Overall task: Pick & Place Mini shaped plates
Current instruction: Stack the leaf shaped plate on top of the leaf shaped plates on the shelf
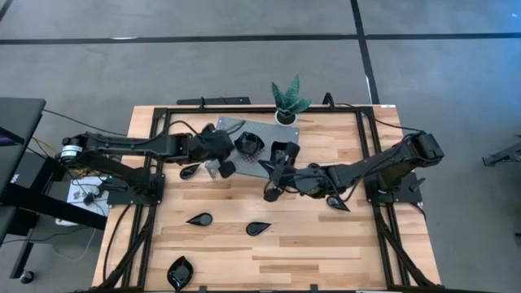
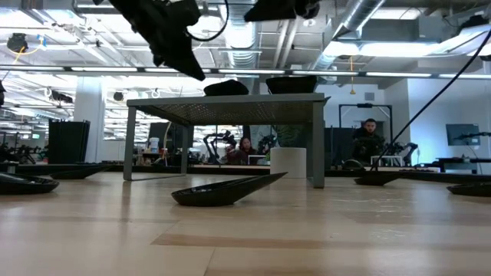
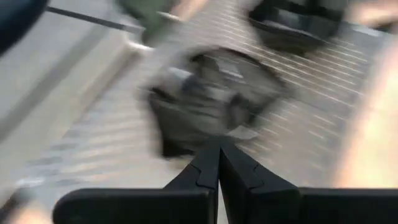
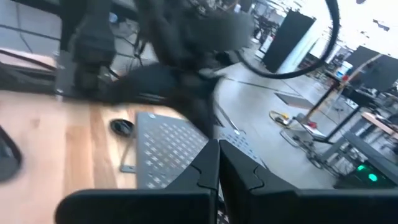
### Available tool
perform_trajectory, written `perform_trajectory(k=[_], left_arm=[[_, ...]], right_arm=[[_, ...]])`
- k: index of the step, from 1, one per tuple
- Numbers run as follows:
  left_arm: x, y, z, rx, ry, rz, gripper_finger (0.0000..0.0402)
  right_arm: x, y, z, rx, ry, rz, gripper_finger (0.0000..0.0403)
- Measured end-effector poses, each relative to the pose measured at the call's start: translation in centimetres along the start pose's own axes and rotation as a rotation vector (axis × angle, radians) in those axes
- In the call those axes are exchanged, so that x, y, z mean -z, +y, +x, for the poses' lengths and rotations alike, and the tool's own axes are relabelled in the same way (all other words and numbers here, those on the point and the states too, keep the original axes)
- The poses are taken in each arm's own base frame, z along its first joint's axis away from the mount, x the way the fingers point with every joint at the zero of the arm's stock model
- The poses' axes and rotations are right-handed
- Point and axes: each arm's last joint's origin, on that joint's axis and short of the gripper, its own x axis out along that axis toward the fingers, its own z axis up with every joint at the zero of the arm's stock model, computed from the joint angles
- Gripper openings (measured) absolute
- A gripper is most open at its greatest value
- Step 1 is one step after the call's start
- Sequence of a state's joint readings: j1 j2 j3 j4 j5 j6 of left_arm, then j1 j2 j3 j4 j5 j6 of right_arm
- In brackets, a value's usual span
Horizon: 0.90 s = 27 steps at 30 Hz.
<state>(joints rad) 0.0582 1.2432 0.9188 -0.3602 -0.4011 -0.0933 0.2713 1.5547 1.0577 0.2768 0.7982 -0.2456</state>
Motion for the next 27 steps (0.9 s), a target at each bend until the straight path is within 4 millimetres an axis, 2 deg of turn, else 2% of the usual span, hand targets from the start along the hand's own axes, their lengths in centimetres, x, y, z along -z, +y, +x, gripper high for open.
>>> perform_trajectory(k=[3,8,15,20,27], left_arm=[[0.0,0.4,0.1,-0.078,-0.006,-0.04,0.0006],[0.4,0.5,0.2,-0.074,0.024,-0.058,0.0006],[2.1,0.3,1.0,-0.079,0.06,-0.078,0.0006],[1.6,0.0,1.5,-0.059,-0.01,-0.103,0.0006],[1.3,-1.1,3.4,0.032,-0.042,-0.089,0.0006]], right_arm=[[-0.3,0.3,-0.4,-0.014,-0.009,0.001,0.0001],[-0.4,0.5,-0.5,-0.023,-0.006,-0.008,0.0001],[-0.4,0.5,-0.5,-0.028,-0.008,-0.006,0.0001],[-0.5,0.5,-0.5,-0.028,-0.013,-0.001,0.0001],[-0.5,0.5,-0.5,-0.027,-0.016,0.001,0.0001]])
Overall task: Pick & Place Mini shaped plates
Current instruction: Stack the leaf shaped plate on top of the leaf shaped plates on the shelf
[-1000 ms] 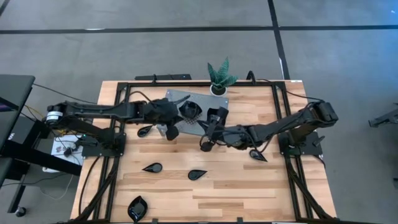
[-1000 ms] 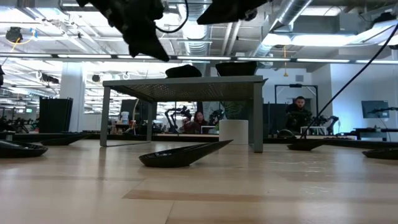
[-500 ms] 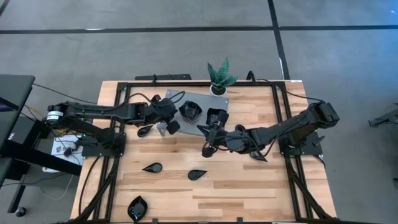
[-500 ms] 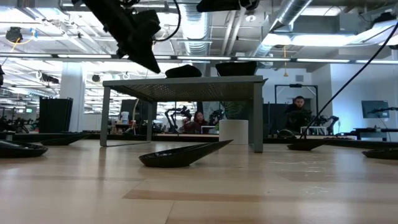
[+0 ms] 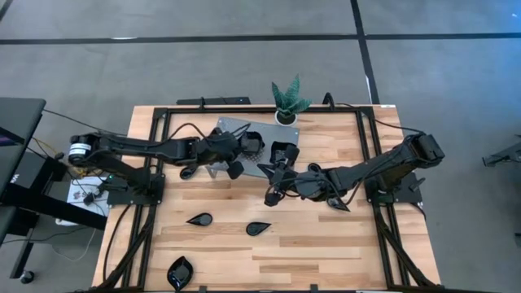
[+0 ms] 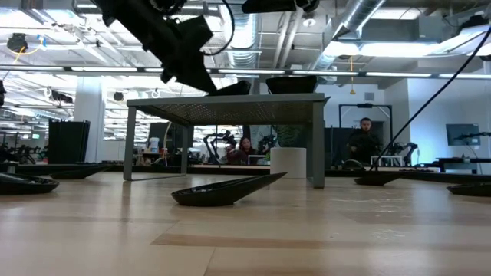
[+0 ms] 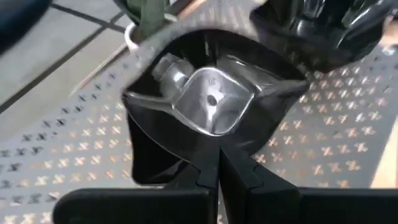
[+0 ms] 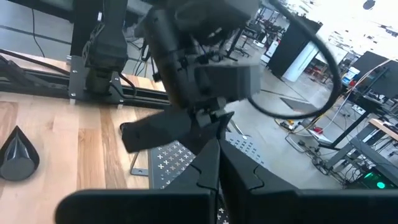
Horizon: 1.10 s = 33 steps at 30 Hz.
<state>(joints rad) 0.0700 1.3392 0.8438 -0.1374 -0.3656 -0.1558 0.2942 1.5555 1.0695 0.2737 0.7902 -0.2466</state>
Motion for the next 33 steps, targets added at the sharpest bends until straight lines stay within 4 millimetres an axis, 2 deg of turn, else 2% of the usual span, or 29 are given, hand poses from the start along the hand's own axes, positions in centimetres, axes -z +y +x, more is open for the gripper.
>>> perform_trajectory(k=[4,9,13,18,24,28,33], left_arm=[[0.0,-0.4,0.4,0.009,-0.011,0.003,0.0006],[-1.1,-0.8,-1.3,0.048,-0.114,0.028,0.0006],[-1.8,0.3,-2.1,0.028,-0.155,-0.001,0.0006],[-1.8,1.8,-0.8,-0.034,-0.131,-0.028,0.0006],[-1.2,3.5,1.8,-0.106,-0.089,-0.056,0.0006],[-1.1,3.4,3.0,-0.073,-0.097,-0.062,0.0006],[-0.9,3.0,3.2,-0.056,-0.088,-0.036,0.0006]], right_arm=[[0.0,0.0,0.0,0.0,0.001,-0.023,0.0001],[0.0,0.0,0.0,-0.001,0.002,-0.025,0.0001],[0.0,0.0,0.0,-0.004,0.002,-0.026,0.0001],[0.0,0.0,0.0,-0.003,0.002,-0.027,0.0001],[0.0,0.0,0.1,-0.001,-0.002,-0.041,0.0001],[0.0,-0.1,0.1,0.001,-0.001,-0.048,0.0001],[0.1,-0.4,0.4,0.012,0.003,-0.047,0.0001]])
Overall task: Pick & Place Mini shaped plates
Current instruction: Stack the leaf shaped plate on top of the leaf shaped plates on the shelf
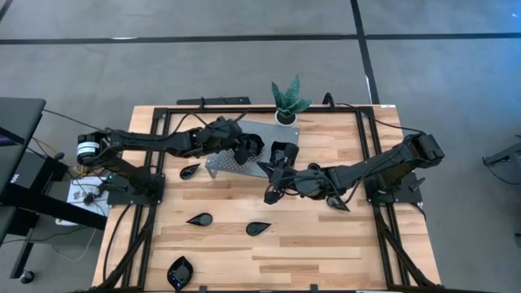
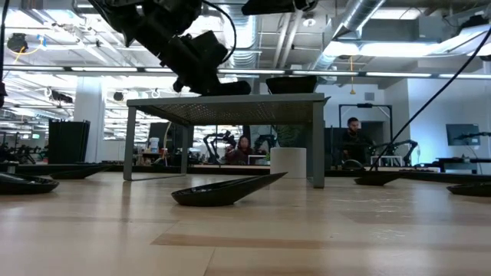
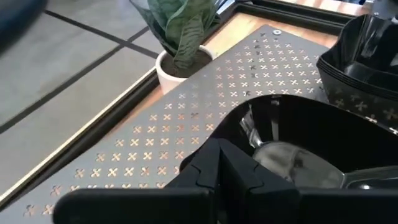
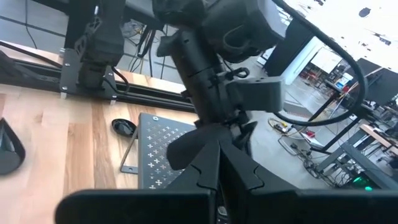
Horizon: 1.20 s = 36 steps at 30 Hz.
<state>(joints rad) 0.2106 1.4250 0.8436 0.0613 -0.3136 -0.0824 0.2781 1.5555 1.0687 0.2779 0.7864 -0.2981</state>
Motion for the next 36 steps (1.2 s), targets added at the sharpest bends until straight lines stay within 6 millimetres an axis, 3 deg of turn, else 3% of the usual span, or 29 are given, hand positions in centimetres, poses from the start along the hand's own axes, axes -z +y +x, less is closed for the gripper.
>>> perform_trajectory(k=[9,16,22,29,32,36], left_arm=[[0.5,-0.2,-1.5,-0.012,0.079,-0.028,0.0006],[-0.9,-1.6,-4.5,0.041,-0.023,-0.025,0.0006],[-1.7,-0.8,-6.0,0.009,-0.075,-0.023,0.0006],[-1.6,1.3,-4.5,-0.086,-0.041,-0.04,0.0006],[-1.3,2.1,-3.7,-0.118,-0.015,-0.049,0.0006],[-0.9,2.8,-2.8,-0.055,0.025,-0.059,0.0006]], right_arm=[[0.1,0.0,0.1,0.0,0.008,-0.006,0.0001],[0.1,0.0,0.1,-0.003,0.01,0.011,0.0001],[0.2,-0.1,0.1,-0.006,0.01,0.057,0.0001],[1.2,-1.2,2.5,-0.097,0.02,0.256,0.0001],[2.5,-1.2,4.0,-0.077,0.075,0.25,0.0001],[1.7,-0.3,5.5,-0.086,0.179,0.189,0.0]])
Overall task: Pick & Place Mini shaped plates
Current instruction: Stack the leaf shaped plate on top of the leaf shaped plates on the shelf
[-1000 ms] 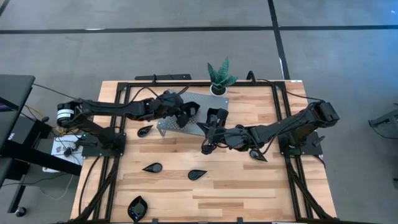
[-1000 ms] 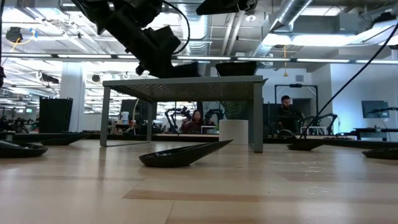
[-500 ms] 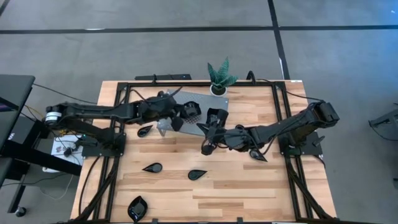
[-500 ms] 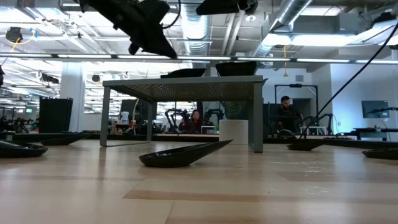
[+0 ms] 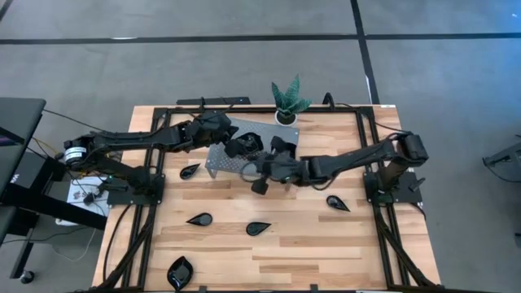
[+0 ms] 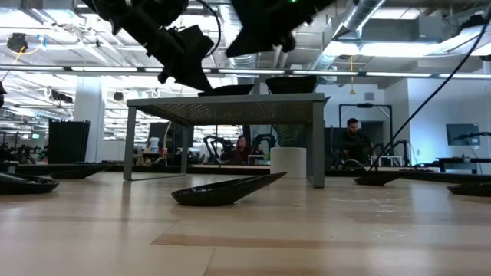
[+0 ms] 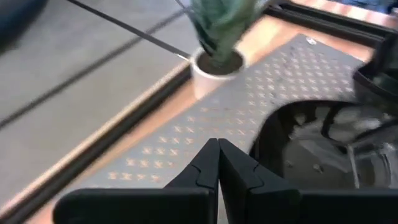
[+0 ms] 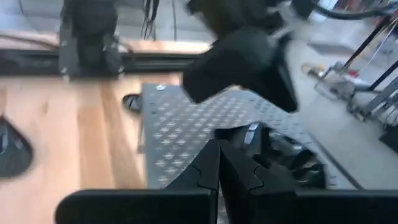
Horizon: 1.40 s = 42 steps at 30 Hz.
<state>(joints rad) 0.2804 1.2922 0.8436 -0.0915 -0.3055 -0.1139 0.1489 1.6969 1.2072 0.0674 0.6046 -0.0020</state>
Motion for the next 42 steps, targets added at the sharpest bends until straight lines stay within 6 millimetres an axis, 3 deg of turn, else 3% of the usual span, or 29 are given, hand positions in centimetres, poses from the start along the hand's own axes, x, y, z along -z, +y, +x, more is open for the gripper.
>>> perform_trajectory(k=[9,15,20,26,42], left_arm=[[0.1,0.4,-0.1,0.034,0.019,-0.005,0.0006],[0.6,0.3,-0.1,0.052,0.07,0.004,0.0006],[0.9,0.3,-0.1,0.063,0.087,0.016,0.0006],[0.9,-0.1,-0.1,0.171,0.105,0.015,0.0006],[1.1,-1.7,-0.7,0.241,0.093,0.142,0.0006]], right_arm=[[-0.7,2.1,3.4,0.064,0.36,-0.065,0.0],[-2.1,2.2,5.3,0.133,0.368,-0.069,0.0],[-3.1,0.8,5.2,0.172,0.407,-0.018,0.0],[-3.0,-0.8,5.8,0.201,0.433,-0.006,0.0],[-2.4,-3.7,7.2,0.267,0.489,-0.013,0.0]])
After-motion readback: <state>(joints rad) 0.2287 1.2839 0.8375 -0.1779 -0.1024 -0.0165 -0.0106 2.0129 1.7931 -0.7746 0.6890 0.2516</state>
